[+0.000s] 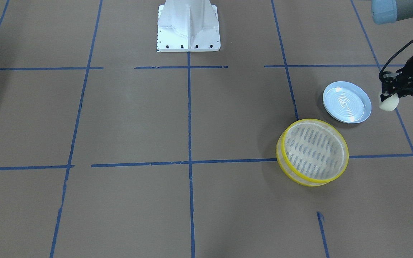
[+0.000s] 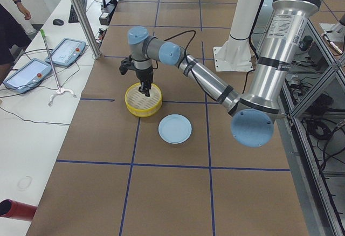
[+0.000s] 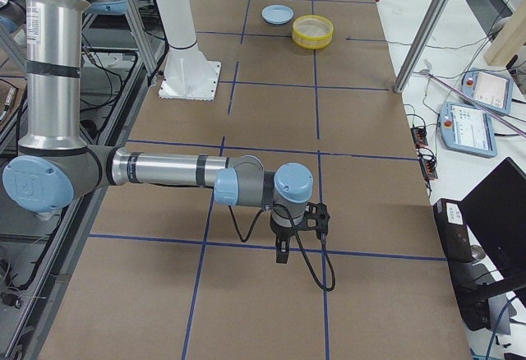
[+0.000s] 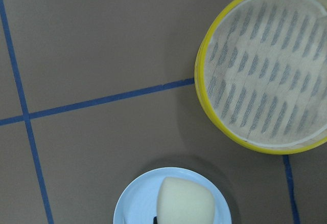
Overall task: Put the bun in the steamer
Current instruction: 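Lift the bun off the plate with the left gripper, then carry the bun with the left gripper over the yellow steamer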
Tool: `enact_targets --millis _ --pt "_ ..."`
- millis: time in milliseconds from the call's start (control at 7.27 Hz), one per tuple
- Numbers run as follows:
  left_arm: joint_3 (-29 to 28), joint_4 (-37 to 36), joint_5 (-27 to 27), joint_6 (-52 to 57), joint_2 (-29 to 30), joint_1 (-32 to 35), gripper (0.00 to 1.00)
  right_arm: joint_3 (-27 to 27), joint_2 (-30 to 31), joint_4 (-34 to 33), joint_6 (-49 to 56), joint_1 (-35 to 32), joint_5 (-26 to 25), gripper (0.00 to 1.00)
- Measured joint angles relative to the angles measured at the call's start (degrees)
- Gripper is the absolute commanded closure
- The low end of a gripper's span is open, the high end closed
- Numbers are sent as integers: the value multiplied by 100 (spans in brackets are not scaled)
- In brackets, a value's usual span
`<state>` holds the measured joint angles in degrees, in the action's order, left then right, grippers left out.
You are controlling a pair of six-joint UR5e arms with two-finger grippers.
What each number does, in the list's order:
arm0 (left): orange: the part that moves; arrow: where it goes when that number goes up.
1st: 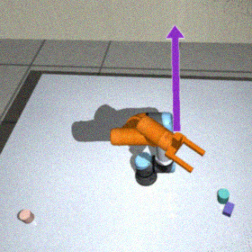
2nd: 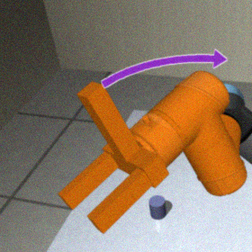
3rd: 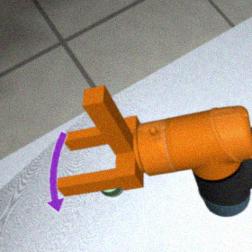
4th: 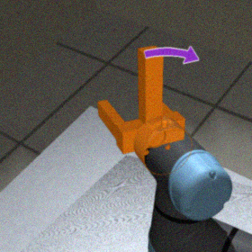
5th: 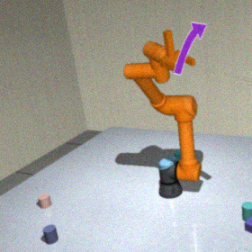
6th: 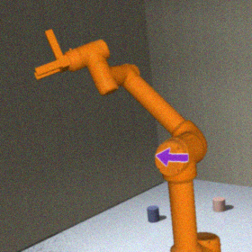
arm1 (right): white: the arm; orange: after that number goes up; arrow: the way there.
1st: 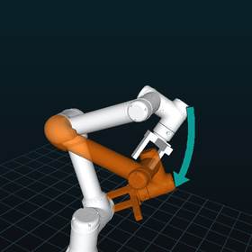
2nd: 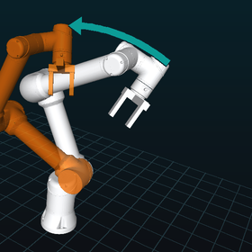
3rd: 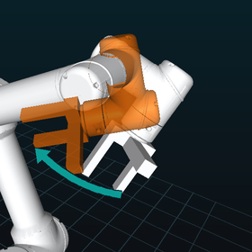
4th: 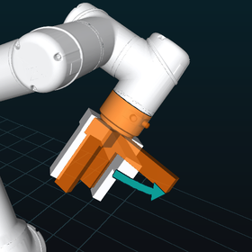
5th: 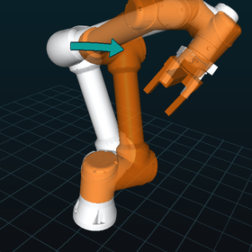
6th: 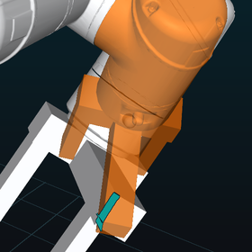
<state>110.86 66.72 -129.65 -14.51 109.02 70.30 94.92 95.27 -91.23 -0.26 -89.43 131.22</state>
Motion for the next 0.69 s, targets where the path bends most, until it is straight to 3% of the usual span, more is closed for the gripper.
enact_targets --millis 275,688 --pt "-454 -135 -295 -344 669 -174 72 0 0 0 0 2 0 0" --pt "-1616 1523 -397 -1413 932 -954 72 0 0 0 0 5 0 0"
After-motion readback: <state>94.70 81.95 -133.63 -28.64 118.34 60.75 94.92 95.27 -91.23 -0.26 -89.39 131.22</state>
